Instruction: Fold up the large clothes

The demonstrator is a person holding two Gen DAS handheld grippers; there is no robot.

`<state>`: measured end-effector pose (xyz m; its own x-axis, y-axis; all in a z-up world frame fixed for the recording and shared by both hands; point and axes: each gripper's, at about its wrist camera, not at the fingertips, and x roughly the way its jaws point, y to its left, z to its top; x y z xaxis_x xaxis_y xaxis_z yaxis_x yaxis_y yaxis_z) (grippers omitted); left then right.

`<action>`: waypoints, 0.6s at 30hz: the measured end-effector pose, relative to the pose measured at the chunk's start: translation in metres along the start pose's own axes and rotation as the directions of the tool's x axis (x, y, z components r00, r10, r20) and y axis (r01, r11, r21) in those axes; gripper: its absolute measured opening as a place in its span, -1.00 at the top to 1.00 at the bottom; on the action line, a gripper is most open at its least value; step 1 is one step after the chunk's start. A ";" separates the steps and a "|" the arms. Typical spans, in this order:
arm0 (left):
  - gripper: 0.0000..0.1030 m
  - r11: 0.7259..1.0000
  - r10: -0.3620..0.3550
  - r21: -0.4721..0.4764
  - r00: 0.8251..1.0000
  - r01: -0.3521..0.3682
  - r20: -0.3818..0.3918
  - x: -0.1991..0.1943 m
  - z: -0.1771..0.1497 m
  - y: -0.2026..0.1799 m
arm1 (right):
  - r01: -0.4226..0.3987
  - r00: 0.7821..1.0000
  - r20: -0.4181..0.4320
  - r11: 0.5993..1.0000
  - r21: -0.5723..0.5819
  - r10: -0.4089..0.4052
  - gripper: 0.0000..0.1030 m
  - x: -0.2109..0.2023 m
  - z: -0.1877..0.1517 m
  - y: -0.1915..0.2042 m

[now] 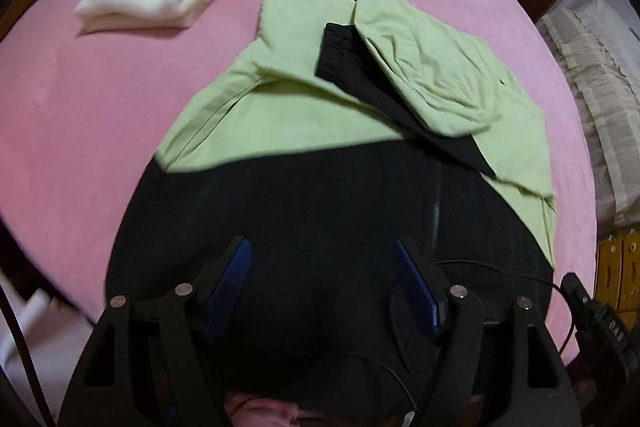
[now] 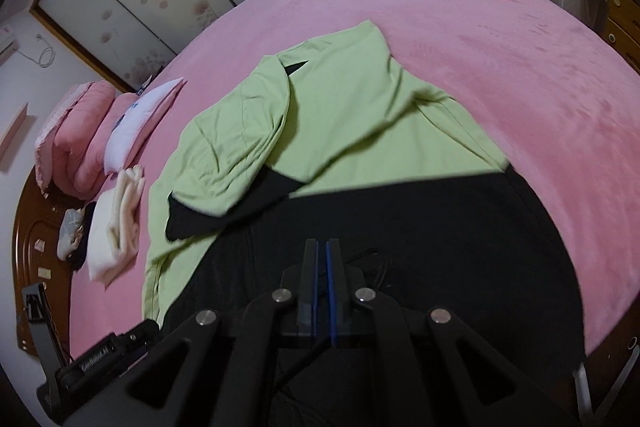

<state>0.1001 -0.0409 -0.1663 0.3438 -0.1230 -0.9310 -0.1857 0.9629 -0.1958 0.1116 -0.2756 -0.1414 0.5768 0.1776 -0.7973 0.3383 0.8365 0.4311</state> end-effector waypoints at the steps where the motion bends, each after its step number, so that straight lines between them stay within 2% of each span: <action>1: -0.40 1.000 0.006 0.013 1.000 -0.006 0.006 -0.014 -0.012 0.002 | -0.002 1.000 -0.005 1.000 -0.007 0.002 0.93 -0.014 -0.010 -0.004; 6: -0.47 0.997 -0.010 0.077 0.999 0.007 0.035 -0.073 -0.059 0.014 | -0.003 0.998 -0.057 0.999 -0.050 0.000 0.89 -0.078 -0.049 -0.019; 11: -0.48 0.984 0.047 0.169 0.999 -0.050 0.024 -0.125 -0.100 0.029 | 0.018 0.998 -0.066 0.998 -0.060 -0.021 0.22 -0.135 -0.079 -0.034; 13: -0.55 0.982 0.079 0.170 0.996 -0.084 0.034 -0.136 -0.110 0.038 | 0.027 0.998 -0.062 0.998 -0.059 -0.031 0.04 -0.152 -0.088 -0.040; 15: -0.61 0.979 0.113 0.165 0.993 -0.118 0.041 -0.144 -0.120 0.052 | 0.046 0.997 -0.064 0.996 -0.071 -0.051 -0.07 -0.164 -0.096 -0.047; 18: -0.61 0.977 0.162 0.136 0.986 -0.166 0.041 -0.142 -0.128 0.072 | 0.079 0.994 -0.067 0.994 -0.082 -0.084 -0.08 -0.169 -0.104 -0.059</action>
<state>-0.0801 0.0155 -0.0872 0.3469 0.0445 -0.9368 -0.1136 0.9935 0.0051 -0.0833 -0.3006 -0.0754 0.4949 0.1410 -0.8574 0.3209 0.8874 0.3311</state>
